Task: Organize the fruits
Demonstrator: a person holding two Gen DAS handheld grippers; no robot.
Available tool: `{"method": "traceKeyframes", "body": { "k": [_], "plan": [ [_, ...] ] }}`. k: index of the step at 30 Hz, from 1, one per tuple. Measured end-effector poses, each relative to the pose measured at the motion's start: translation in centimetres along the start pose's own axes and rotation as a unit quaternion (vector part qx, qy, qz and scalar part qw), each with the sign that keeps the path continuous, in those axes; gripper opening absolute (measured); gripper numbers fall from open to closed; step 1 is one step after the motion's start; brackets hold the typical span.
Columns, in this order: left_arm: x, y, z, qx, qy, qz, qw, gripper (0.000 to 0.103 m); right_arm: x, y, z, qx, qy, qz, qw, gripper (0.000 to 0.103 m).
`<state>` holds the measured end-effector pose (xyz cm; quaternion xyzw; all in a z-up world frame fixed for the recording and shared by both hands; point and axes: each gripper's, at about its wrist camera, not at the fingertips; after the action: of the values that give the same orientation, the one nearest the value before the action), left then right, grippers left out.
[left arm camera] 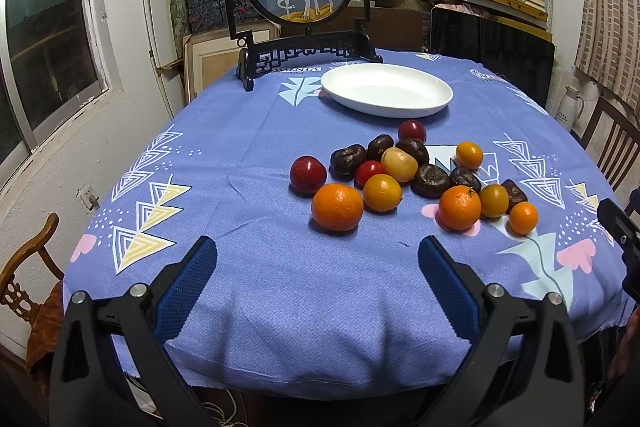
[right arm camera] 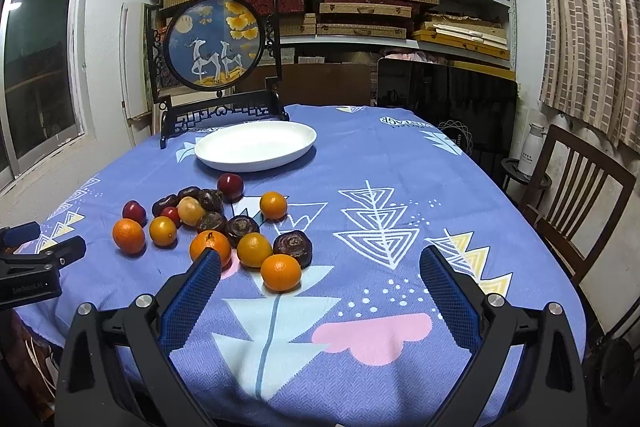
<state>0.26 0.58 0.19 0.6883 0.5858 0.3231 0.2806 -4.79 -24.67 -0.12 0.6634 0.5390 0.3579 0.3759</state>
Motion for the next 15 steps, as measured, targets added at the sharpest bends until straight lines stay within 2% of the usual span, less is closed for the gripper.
{"method": "traceKeyframes", "body": {
  "k": [15],
  "plan": [
    [-0.05,-0.04,-0.18,0.0,0.002,0.001,1.0,0.099,-0.04,-0.29,0.11,0.001,-0.002,0.001,1.0,0.1]
  ]
}}
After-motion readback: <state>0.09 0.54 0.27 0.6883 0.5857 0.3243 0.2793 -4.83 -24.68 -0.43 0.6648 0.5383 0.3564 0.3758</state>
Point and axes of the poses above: each gripper's, at about its wrist camera, not at the fingertips, and z roughly the way its jaws point, x to its left, y to its top, and after that the axes turned 4 degrees about z, right-handed
